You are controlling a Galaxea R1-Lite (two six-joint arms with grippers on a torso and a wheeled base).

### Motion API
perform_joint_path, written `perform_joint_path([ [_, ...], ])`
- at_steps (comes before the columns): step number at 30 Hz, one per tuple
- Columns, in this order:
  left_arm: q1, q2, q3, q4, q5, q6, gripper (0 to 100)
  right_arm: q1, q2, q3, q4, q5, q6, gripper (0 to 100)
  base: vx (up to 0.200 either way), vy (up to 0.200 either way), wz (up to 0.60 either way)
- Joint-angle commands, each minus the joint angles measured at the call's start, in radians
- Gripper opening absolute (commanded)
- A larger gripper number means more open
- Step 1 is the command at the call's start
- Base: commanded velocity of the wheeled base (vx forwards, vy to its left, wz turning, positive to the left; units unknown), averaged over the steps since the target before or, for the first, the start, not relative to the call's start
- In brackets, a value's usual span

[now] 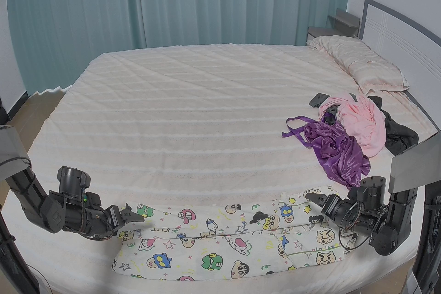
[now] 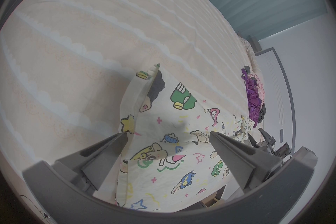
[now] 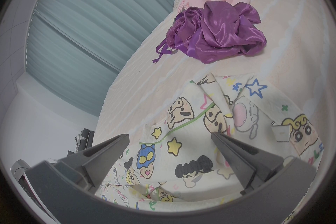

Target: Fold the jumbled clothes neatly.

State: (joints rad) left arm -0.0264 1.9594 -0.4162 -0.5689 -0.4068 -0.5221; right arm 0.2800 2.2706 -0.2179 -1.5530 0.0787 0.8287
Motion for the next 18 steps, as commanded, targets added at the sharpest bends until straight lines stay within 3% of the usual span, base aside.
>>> perform_joint_path([
  [1,-0.006,0.033,-0.004,-0.002,0.002,0.001,100,0.001,0.0,-0.001,-0.01,0.001,0.001,100,0.0,0.0,0.0],
  [6,-0.009,0.032,-0.007,-0.003,0.002,0.001,100,0.001,0.0,0.0,-0.01,0.0,0.001,100,0.0,0.0,0.0],
  [7,-0.009,0.033,-0.009,-0.003,0.0,0.001,0,0.001,0.0,0.0,-0.01,0.0,0.0,100,0.0,0.0,0.0],
  [18,-0.006,0.026,0.013,0.001,0.006,0.001,0,0.001,-0.002,-0.005,-0.01,-0.002,-0.002,100,0.0,0.0,0.0],
])
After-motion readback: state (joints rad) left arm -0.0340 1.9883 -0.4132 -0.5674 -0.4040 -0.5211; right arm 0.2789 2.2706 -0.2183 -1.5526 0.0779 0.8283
